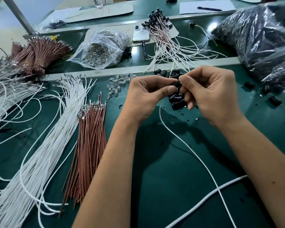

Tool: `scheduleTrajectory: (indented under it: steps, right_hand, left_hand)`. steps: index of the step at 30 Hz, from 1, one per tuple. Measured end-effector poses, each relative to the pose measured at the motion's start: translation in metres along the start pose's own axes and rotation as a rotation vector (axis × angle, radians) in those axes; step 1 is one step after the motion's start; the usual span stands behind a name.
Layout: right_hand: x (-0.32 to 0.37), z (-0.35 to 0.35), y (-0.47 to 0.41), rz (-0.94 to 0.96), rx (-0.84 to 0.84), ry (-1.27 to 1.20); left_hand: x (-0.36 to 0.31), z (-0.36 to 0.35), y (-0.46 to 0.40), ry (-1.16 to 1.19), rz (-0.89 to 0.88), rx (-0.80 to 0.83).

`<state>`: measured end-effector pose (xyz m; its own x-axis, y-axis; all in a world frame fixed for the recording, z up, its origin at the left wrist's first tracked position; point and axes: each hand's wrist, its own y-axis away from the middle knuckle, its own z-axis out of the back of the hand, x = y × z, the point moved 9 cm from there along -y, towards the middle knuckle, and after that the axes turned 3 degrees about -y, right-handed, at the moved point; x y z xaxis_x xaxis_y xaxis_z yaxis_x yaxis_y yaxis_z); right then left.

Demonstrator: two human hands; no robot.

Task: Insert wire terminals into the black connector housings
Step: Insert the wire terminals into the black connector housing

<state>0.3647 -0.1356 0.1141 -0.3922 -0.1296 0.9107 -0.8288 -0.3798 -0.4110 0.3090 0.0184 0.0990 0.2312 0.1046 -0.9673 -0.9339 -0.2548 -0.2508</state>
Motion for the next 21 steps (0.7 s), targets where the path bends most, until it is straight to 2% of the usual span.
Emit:
scheduleTrajectory:
  steps: [5, 11, 16, 21]
  right_hand:
    - [0.003, -0.002, 0.001, 0.038, 0.008, 0.076]
    - [-0.011, -0.003, 0.002, -0.092, -0.041, -0.174]
    - [-0.007, -0.004, 0.001, -0.077, 0.009, -0.110]
    - [-0.014, -0.003, 0.001, -0.184, 0.040, -0.182]
  left_hand:
    - [0.003, 0.000, 0.000, -0.008, 0.021, 0.004]
    - [0.000, -0.002, -0.002, -0.061, -0.023, -0.008]
    - [-0.003, 0.001, -0.001, -0.085, -0.065, -0.047]
    - [-0.006, -0.001, -0.002, -0.111, -0.102, -0.024]
